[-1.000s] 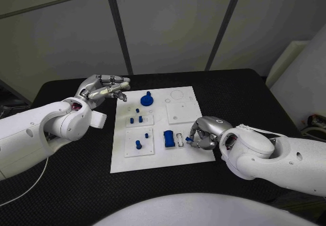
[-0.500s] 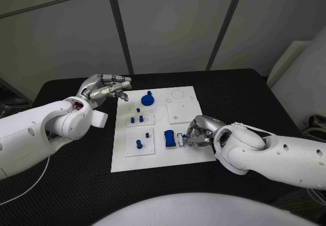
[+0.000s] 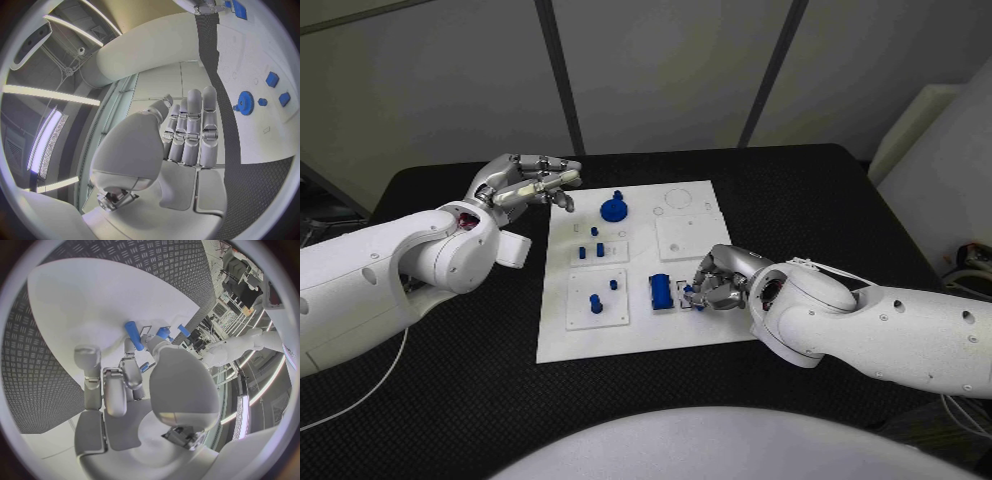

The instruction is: Assemble the parts on the task board

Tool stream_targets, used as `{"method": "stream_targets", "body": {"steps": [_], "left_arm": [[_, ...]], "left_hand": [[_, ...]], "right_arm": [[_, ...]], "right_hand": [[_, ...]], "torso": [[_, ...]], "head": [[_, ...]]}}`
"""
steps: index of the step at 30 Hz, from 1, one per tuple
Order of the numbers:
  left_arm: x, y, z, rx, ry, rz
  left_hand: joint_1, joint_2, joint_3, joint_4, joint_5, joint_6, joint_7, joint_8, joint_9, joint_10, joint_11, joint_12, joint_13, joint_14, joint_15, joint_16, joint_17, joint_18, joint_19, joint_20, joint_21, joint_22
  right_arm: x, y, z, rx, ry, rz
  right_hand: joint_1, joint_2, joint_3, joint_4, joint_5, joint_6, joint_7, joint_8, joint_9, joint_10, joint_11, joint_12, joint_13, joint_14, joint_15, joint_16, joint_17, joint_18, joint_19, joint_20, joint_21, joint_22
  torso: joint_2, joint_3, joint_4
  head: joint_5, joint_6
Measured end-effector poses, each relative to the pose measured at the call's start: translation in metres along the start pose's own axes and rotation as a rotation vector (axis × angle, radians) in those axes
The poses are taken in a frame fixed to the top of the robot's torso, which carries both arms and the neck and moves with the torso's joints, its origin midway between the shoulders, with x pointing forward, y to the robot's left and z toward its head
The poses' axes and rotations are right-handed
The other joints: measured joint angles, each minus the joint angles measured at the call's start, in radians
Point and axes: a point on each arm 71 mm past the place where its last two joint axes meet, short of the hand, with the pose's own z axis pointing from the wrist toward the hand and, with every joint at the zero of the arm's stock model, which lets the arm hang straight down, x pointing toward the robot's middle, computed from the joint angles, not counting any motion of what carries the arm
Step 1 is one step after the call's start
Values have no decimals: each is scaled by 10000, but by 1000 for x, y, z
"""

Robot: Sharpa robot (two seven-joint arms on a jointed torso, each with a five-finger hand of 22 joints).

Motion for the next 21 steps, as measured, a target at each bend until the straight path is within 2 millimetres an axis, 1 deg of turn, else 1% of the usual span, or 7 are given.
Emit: {"method": "stream_targets", "body": {"steps": [4, 8, 9, 10, 16, 18, 21], "left_arm": [[0, 0, 0, -2, -1, 0], [0, 0, 0, -9, -2, 1], [0, 0, 0, -11, -1, 1], [0, 0, 0, -12, 0, 1], [0, 0, 0, -32, 17, -5], [0, 0, 0, -44, 31, -9], [0, 0, 0, -58, 45, -14]], "left_hand": [[0, 0, 0, 0, 0, 0, 0, 0, 0, 0, 0, 0, 0, 0, 0, 0, 0, 0, 0, 0, 0, 0], [0, 0, 0, 0, 0, 0, 0, 0, 0, 0, 0, 0, 0, 0, 0, 0, 0, 0, 0, 0, 0, -1], [0, 0, 0, 0, 0, 0, 0, 0, 0, 0, 0, 0, 0, 0, 0, 0, 0, 0, 0, 0, 0, -1], [0, 0, 0, 0, 0, 0, 0, 0, 0, 0, 0, 0, 0, 0, 0, 0, 0, 0, 0, 0, 0, -1], [0, 0, 0, 0, 0, 0, 0, 0, 0, 0, 0, 0, -1, 0, 0, 0, 0, -1, 0, 0, 0, 0], [0, 0, 0, 0, 0, 0, 0, 0, 0, 0, 0, 0, -11, 0, 0, 0, 0, -1, 0, 0, 0, 12], [0, 0, 0, 0, 0, 0, 0, 0, 0, 0, 0, 0, -10, 0, 0, 0, 0, 0, 0, 0, 0, 12]], "right_arm": [[0, 0, 0, -12, -59, 77], [0, 0, 0, -39, -134, 142], [0, 1, 0, -45, -149, 155], [0, 1, 0, -53, -167, 169], [-1, 3, 0, -152, -267, 265], [-1, 4, 0, -198, -305, 301], [-1, 5, 0, -239, -351, 331]], "right_hand": [[0, 0, 16, -14, -31, -7, 7, 2, 1, 0, 0, 35, 0, 0, 0, 0, 0, 1, 0, 0, 0, 11], [-14, -14, 24, -22, -35, 27, -26, 57, 1, 0, -1, 35, 0, 1, 1, 0, 0, 0, -1, 0, 0, 11], [-46, -46, 27, -25, -35, 35, -35, 58, 1, 1, -1, 35, 0, 1, 1, 0, 0, 0, 0, 0, 0, 11], [-54, -54, 44, -42, -37, 43, -42, 60, 1, 56, -56, 35, 0, 0, 1, 0, 0, 0, -1, 0, 0, 12], [-54, -54, 55, -42, -74, 44, -43, 61, 1, 57, -57, 34, -1, 1, 2, 0, 0, 0, -1, 0, 0, 38], [-111, 4, 82, -15, -70, 43, -43, 88, 1, 58, -58, 60, -1, 1, 2, 3, 0, 0, 1, -2, 0, 39], [-140, 31, 103, 9, -70, 44, -43, 143, 1, 60, -60, 77, -1, 1, 2, 39, 0, 0, 36, -37, 0, 51]], "torso": [[-2, 6, 0], [-4, 8, 2], [-5, 10, 6], [-8, 11, 7], [-10, 12, 8], [-10, 12, 8], [-10, 12, 8]], "head": [[8, -5], [22, -6], [26, -6], [29, -6], [49, 9], [50, 11], [51, 12]]}}
